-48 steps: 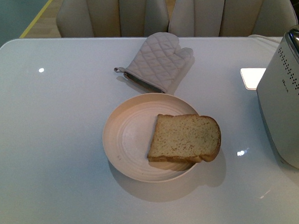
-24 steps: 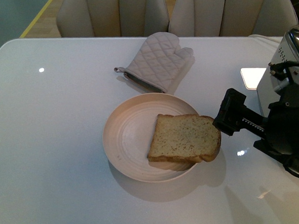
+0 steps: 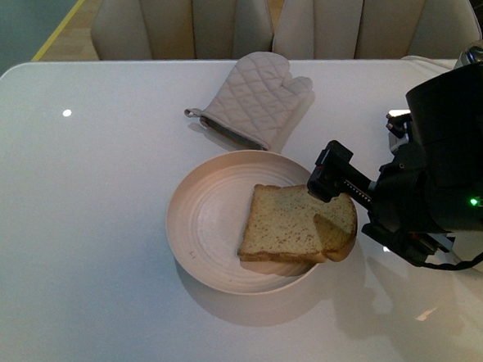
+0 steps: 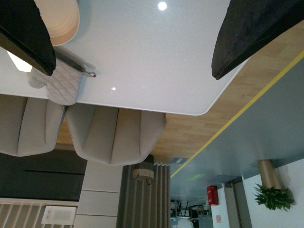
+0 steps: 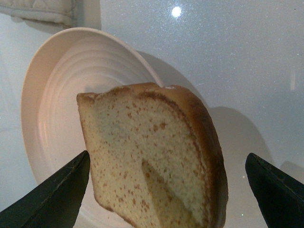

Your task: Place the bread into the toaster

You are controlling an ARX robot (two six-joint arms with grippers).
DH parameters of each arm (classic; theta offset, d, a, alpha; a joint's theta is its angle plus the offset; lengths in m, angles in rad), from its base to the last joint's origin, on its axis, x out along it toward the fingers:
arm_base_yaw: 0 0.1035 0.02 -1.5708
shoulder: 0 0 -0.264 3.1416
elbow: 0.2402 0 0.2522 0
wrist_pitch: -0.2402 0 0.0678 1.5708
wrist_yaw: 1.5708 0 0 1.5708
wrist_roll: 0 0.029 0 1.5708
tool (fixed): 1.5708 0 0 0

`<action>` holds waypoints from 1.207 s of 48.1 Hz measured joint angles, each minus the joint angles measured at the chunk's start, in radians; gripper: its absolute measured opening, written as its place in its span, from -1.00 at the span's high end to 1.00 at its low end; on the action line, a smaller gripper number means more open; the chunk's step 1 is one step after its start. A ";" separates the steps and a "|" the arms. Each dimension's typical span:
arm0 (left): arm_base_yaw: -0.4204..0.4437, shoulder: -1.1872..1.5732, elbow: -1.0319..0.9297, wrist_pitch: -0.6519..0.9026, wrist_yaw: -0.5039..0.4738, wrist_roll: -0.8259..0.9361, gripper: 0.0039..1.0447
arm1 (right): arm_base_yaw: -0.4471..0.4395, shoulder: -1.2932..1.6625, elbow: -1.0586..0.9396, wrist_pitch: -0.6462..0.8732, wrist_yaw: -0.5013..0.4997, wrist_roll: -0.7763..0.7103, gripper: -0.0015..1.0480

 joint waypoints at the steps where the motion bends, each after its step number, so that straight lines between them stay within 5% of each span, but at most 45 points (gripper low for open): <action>1: 0.000 0.000 0.000 0.000 0.000 0.000 -0.87 | 0.000 0.005 0.006 -0.002 0.000 0.002 -0.83; 7: 0.000 0.000 0.000 0.000 0.000 0.000 -0.87 | 0.003 0.044 0.049 -0.005 0.000 0.024 -0.78; 21: 0.000 0.000 0.000 0.000 0.000 0.000 -0.87 | 0.012 0.074 0.077 0.008 -0.016 0.066 0.14; 36: 0.000 0.000 0.000 0.000 0.000 0.000 -0.87 | -0.003 0.010 0.004 0.057 -0.045 0.101 0.90; 46: 0.000 0.000 0.000 0.000 0.000 0.000 -0.87 | -0.038 -0.194 -0.049 0.018 -0.052 0.082 0.94; 58: 0.000 0.000 0.000 0.000 0.000 0.000 -0.87 | -0.108 -0.568 -0.027 -0.243 0.021 -0.162 0.94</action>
